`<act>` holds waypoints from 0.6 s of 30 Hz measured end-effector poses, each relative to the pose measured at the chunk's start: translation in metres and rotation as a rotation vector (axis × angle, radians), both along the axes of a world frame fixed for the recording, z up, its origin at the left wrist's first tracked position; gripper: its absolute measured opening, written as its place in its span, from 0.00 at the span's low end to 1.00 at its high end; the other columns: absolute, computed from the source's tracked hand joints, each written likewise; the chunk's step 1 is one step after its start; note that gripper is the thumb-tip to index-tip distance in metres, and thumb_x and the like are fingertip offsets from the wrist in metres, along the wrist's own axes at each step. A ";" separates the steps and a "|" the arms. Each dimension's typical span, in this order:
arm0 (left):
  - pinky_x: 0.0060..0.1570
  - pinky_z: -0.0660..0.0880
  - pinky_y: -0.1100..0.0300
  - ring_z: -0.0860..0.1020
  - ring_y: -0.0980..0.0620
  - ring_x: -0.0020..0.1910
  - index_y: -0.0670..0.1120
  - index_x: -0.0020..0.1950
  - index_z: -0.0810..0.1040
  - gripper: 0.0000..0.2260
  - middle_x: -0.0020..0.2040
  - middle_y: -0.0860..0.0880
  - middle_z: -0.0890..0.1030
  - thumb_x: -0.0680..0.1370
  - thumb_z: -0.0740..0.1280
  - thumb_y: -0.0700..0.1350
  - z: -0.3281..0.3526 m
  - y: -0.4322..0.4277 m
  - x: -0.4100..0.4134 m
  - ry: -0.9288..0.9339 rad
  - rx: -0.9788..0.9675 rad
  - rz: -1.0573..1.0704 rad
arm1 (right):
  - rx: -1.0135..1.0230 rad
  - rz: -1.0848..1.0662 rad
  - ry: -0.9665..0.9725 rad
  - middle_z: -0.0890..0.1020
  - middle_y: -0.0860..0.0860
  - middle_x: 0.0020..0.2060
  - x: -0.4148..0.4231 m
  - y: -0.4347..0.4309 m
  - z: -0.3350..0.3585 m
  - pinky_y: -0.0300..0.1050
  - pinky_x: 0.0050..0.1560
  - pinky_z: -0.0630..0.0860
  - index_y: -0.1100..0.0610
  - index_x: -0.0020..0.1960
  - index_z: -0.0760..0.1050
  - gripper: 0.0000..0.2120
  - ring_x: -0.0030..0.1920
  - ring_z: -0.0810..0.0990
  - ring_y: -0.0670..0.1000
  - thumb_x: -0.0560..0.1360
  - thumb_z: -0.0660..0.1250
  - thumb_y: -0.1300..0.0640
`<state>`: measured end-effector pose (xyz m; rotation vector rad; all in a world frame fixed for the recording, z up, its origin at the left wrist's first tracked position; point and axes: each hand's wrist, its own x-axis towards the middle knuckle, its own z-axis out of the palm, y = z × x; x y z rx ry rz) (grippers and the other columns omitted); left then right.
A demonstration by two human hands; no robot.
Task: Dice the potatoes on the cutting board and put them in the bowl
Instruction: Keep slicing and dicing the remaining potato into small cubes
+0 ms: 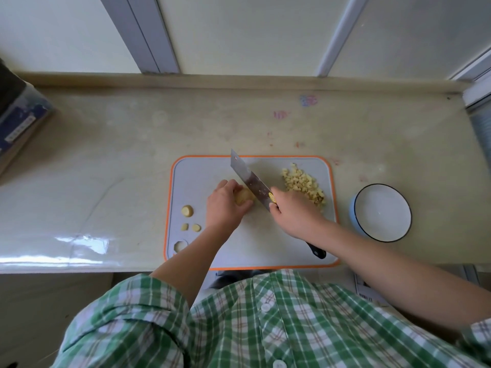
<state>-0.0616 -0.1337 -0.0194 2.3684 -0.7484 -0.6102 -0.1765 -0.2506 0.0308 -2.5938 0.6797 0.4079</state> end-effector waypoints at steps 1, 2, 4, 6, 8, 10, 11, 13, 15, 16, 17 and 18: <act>0.46 0.73 0.54 0.76 0.47 0.45 0.44 0.52 0.78 0.14 0.48 0.48 0.77 0.71 0.73 0.48 0.000 0.000 0.000 0.000 0.001 0.000 | -0.006 0.003 0.006 0.66 0.51 0.29 -0.001 0.001 0.000 0.48 0.28 0.59 0.57 0.44 0.61 0.08 0.32 0.69 0.58 0.80 0.56 0.56; 0.46 0.73 0.54 0.76 0.47 0.45 0.44 0.52 0.78 0.14 0.48 0.48 0.77 0.71 0.73 0.49 -0.001 0.000 0.000 0.000 0.002 0.002 | -0.012 0.006 0.010 0.66 0.51 0.29 -0.002 0.001 0.001 0.48 0.28 0.59 0.57 0.44 0.61 0.08 0.32 0.69 0.58 0.80 0.56 0.57; 0.45 0.72 0.56 0.76 0.47 0.44 0.44 0.52 0.78 0.14 0.48 0.48 0.76 0.71 0.73 0.49 -0.001 0.000 0.000 0.000 0.003 0.005 | -0.018 0.011 0.005 0.66 0.51 0.29 -0.004 0.002 0.001 0.47 0.28 0.58 0.57 0.45 0.61 0.07 0.32 0.69 0.58 0.80 0.56 0.57; 0.45 0.72 0.56 0.76 0.47 0.44 0.44 0.53 0.78 0.14 0.48 0.48 0.77 0.71 0.73 0.49 -0.001 0.000 0.000 0.001 0.007 0.004 | -0.018 0.015 0.005 0.66 0.50 0.29 -0.006 0.003 0.002 0.46 0.26 0.56 0.57 0.45 0.61 0.06 0.31 0.69 0.57 0.80 0.56 0.57; 0.46 0.73 0.55 0.76 0.47 0.45 0.44 0.53 0.78 0.14 0.49 0.48 0.77 0.71 0.73 0.49 -0.001 -0.001 0.000 0.007 0.012 0.005 | -0.005 0.008 0.010 0.66 0.50 0.29 -0.005 0.005 0.000 0.45 0.26 0.55 0.57 0.45 0.61 0.06 0.30 0.68 0.56 0.80 0.56 0.58; 0.46 0.73 0.55 0.76 0.47 0.45 0.45 0.53 0.78 0.14 0.49 0.49 0.77 0.71 0.73 0.49 -0.001 -0.002 0.000 0.014 0.016 0.005 | -0.004 -0.001 0.013 0.65 0.49 0.29 -0.003 0.006 -0.003 0.45 0.26 0.54 0.58 0.45 0.62 0.06 0.31 0.68 0.56 0.80 0.56 0.58; 0.46 0.73 0.55 0.76 0.47 0.45 0.45 0.53 0.78 0.14 0.49 0.49 0.77 0.71 0.73 0.49 -0.001 -0.002 0.000 0.017 0.018 0.005 | -0.011 -0.003 0.015 0.65 0.49 0.29 -0.001 0.007 -0.004 0.45 0.26 0.54 0.58 0.45 0.62 0.06 0.31 0.67 0.55 0.80 0.56 0.58; 0.46 0.72 0.55 0.76 0.47 0.45 0.45 0.52 0.78 0.14 0.49 0.49 0.77 0.71 0.73 0.48 -0.001 -0.002 0.000 0.024 0.019 0.008 | -0.016 0.003 0.004 0.64 0.49 0.29 0.002 0.008 -0.010 0.44 0.25 0.54 0.58 0.45 0.61 0.07 0.30 0.67 0.55 0.80 0.56 0.59; 0.47 0.73 0.54 0.76 0.46 0.46 0.44 0.53 0.78 0.14 0.50 0.49 0.77 0.71 0.73 0.48 0.000 -0.002 0.000 0.030 0.019 0.006 | -0.006 0.008 -0.014 0.64 0.49 0.29 0.005 0.009 -0.018 0.45 0.26 0.55 0.58 0.44 0.61 0.07 0.31 0.67 0.55 0.80 0.56 0.59; 0.47 0.73 0.53 0.76 0.46 0.46 0.44 0.53 0.78 0.14 0.50 0.48 0.77 0.71 0.73 0.48 0.001 -0.002 0.001 0.033 0.021 0.006 | -0.001 0.003 -0.022 0.64 0.49 0.28 0.007 0.009 -0.023 0.46 0.26 0.57 0.57 0.44 0.61 0.06 0.31 0.68 0.56 0.80 0.56 0.60; 0.48 0.73 0.53 0.76 0.46 0.46 0.44 0.53 0.78 0.14 0.50 0.48 0.77 0.71 0.73 0.48 0.001 -0.002 0.001 0.036 0.023 0.007 | 0.004 -0.006 -0.025 0.64 0.49 0.28 0.008 0.009 -0.028 0.47 0.28 0.58 0.57 0.45 0.60 0.06 0.31 0.67 0.56 0.79 0.56 0.59; 0.47 0.72 0.54 0.76 0.46 0.46 0.44 0.54 0.78 0.15 0.50 0.48 0.77 0.70 0.73 0.48 0.001 -0.002 0.001 0.036 0.026 0.007 | 0.008 -0.020 -0.026 0.64 0.48 0.28 0.008 0.010 -0.033 0.46 0.29 0.60 0.56 0.45 0.60 0.06 0.31 0.67 0.56 0.79 0.57 0.59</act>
